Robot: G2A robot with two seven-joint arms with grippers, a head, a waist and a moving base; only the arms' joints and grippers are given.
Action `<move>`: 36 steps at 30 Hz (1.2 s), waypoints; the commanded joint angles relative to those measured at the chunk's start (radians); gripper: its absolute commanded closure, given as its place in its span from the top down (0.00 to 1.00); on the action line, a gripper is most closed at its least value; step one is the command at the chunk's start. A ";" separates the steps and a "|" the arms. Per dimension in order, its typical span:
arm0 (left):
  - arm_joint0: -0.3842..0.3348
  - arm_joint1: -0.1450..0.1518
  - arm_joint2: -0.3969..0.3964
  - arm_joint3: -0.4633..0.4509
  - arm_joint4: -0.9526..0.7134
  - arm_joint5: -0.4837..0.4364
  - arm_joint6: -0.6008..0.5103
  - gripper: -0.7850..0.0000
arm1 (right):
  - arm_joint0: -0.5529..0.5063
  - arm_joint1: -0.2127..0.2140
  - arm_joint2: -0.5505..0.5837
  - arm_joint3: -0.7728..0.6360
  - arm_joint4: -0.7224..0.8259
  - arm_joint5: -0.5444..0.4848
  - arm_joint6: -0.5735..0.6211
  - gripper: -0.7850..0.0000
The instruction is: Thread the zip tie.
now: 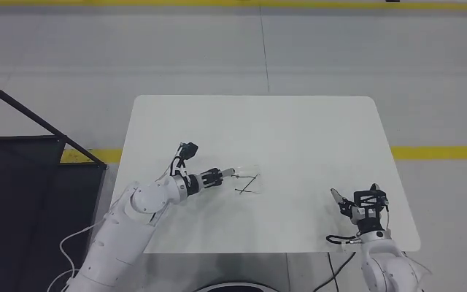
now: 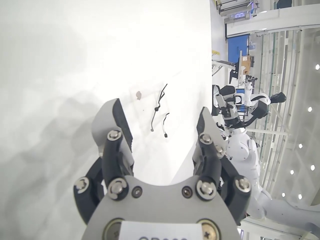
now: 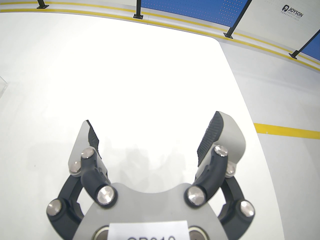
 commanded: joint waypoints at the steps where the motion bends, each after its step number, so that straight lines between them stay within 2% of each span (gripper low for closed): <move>1: -0.004 -0.001 0.008 0.005 0.001 0.000 0.000 0.60 | 0.000 0.000 0.000 0.000 0.000 0.000 0.000 1.00; 3: -0.009 -0.002 0.014 0.009 0.000 -0.002 0.001 0.51 | 0.000 0.000 0.000 0.000 0.000 0.000 0.000 1.00; 14: -0.034 -0.009 0.046 0.051 0.002 0.002 0.018 0.49 | 0.000 0.000 0.000 0.000 0.000 0.000 0.000 1.00; 21: -0.048 -0.011 0.053 0.075 -0.004 0.000 0.016 0.45 | 0.000 0.000 0.000 0.000 0.000 0.000 0.000 1.00; 29: -0.054 -0.015 0.058 0.091 -0.032 -0.007 0.030 0.35 | 0.000 0.000 0.000 0.000 0.000 0.000 0.000 1.00; 36: -0.063 -0.017 0.060 0.105 -0.052 -0.014 0.020 0.34 | 0.000 0.000 0.000 0.000 0.000 0.000 0.000 1.00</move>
